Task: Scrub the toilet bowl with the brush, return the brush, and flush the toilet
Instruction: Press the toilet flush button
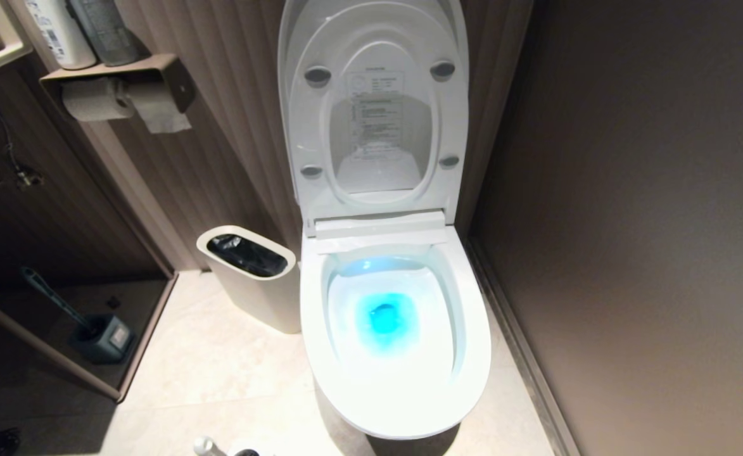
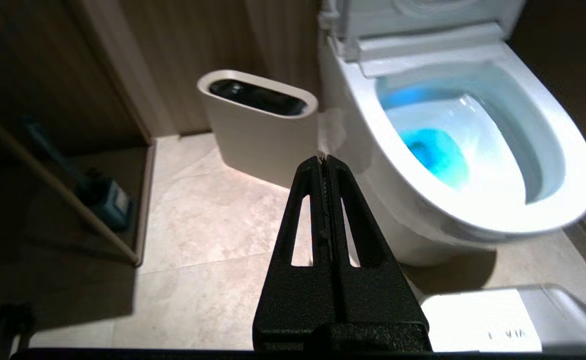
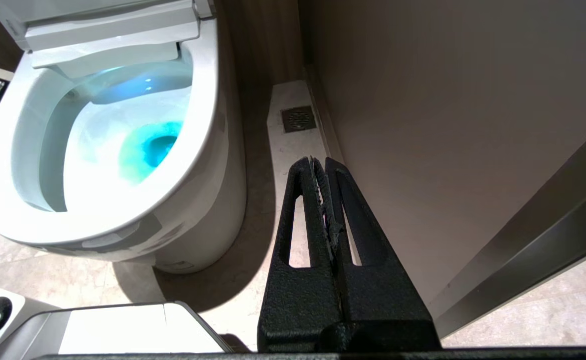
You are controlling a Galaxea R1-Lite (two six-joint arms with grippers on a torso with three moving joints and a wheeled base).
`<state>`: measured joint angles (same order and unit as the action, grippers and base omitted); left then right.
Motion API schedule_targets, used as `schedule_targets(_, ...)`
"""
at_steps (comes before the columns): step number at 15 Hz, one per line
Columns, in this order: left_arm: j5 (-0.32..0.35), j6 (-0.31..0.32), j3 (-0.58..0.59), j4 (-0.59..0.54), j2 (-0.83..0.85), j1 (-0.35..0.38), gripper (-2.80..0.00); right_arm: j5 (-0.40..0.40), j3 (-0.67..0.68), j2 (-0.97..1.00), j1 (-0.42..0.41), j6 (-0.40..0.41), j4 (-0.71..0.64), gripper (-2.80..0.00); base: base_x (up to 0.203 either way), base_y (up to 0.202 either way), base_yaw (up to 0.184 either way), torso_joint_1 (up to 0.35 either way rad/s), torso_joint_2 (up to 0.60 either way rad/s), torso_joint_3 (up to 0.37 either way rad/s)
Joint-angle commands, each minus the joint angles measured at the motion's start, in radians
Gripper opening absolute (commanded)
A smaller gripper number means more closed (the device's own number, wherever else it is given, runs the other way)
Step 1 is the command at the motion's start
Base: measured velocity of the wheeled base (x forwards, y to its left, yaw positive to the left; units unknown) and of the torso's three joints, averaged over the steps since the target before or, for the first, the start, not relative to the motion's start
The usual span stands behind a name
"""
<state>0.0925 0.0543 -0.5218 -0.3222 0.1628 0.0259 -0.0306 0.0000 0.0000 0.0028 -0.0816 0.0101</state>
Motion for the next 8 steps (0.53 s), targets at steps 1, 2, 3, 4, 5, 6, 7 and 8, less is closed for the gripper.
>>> schedule_targets(1,0.083,0.046,0.100,-0.044,-0.151,-0.011,-2.80,0.000,0.000,0.000,0.000,0.000,0.001,-2.80,0.000,0.000,0.000,0.000,0.00,0.000)
schedule_targets(2,0.080,0.054,0.161,-0.061,-0.166,-0.014,-2.80,0.000,0.000,0.000,0.000,0.000,0.001,-2.80,0.000,0.000,0.000,0.000,0.00,0.000)
schedule_targets(3,0.045,0.052,0.223,-0.058,-0.164,-0.015,-2.80,0.000,0.000,0.000,0.000,0.000,0.001,-2.80,0.000,0.000,0.000,0.000,0.00,0.000)
schedule_targets(4,-0.004,0.050,0.306,-0.015,-0.163,-0.016,-2.80,0.000,0.000,0.000,0.000,0.000,0.001,-2.80,0.000,0.000,0.000,0.000,0.00,0.000)
schedule_targets(5,-0.039,0.041,0.404,0.095,-0.163,-0.016,-2.80,0.000,0.000,0.000,0.000,0.000,0.001,-2.80,0.000,0.000,0.000,0.000,0.00,0.000)
schedule_targets(6,-0.058,0.018,0.471,0.249,-0.163,-0.016,-2.80,0.000,0.000,0.000,0.000,-0.001,0.001,-2.80,0.000,0.000,0.000,0.000,0.00,0.000)
schedule_targets(7,-0.070,-0.004,0.500,0.342,-0.163,-0.016,-2.80,0.000,0.000,0.000,0.000,0.000,0.001,-2.80,0.000,0.000,0.000,0.000,0.00,0.000)
schedule_targets(8,-0.082,-0.028,0.507,0.351,-0.163,-0.017,-2.80,0.000,0.000,0.000,0.000,0.000,0.001,-2.80,0.000,0.000,0.000,0.000,0.00,0.000)
